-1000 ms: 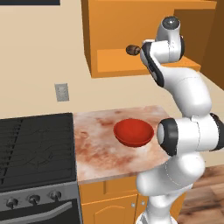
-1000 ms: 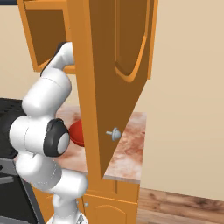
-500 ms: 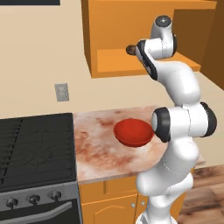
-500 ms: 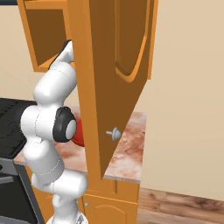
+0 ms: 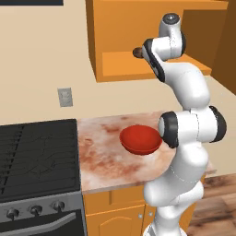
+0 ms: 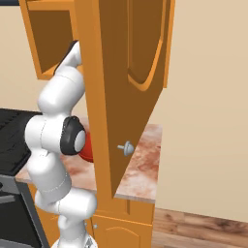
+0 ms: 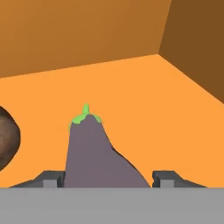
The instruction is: Pick the eggplant from the cabinet and place it in the bowl. Then pick the bowl and place it in the sink. Then turn on the sink facuet.
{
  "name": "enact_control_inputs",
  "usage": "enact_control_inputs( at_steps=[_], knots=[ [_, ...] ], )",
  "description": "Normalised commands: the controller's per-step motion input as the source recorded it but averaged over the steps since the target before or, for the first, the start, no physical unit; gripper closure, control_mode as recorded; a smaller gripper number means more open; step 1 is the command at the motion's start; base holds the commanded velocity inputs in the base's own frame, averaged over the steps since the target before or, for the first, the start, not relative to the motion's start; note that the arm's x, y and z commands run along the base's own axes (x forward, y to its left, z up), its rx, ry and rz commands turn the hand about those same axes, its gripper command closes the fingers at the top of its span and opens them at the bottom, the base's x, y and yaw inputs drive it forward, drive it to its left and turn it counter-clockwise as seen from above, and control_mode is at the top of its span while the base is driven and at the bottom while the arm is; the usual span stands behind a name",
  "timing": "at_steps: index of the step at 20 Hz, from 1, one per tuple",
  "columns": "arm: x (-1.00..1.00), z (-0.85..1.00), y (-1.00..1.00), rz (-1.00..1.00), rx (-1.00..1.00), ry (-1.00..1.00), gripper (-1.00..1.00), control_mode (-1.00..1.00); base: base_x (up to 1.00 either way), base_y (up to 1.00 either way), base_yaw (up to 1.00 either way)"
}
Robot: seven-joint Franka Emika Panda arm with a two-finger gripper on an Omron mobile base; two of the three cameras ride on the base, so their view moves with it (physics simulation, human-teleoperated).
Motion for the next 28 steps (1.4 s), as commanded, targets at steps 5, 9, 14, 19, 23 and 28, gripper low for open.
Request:
enact_control_inputs(
  at_steps=[5, 9, 14, 19, 23, 28],
  knots=[
    [-0.55, -0.19, 0.0, 0.0, 0.0, 0.03, 1.0, -1.0, 0.0, 0.0, 0.0],
    [-0.97, -0.24, 0.0, 0.0, 0.0, 0.0, 1.0, -1.0, 0.0, 0.0, 0.0],
    [-1.0, -0.37, 0.16, 0.02, -0.01, 0.0, 1.0, -1.0, 0.0, 0.0, 0.0],
    [-1.0, -0.62, 0.37, 0.14, -0.09, 0.0, 1.0, -1.0, 0.0, 0.0, 0.0],
    [-1.0, -0.59, 0.37, 0.16, -0.06, 0.03, 1.0, -1.0, 0.0, 0.0, 0.0],
    [-1.0, -0.6, 0.3, 0.15, -0.06, 0.09, 1.0, -1.0, 0.0, 0.0, 0.0]
  ],
)
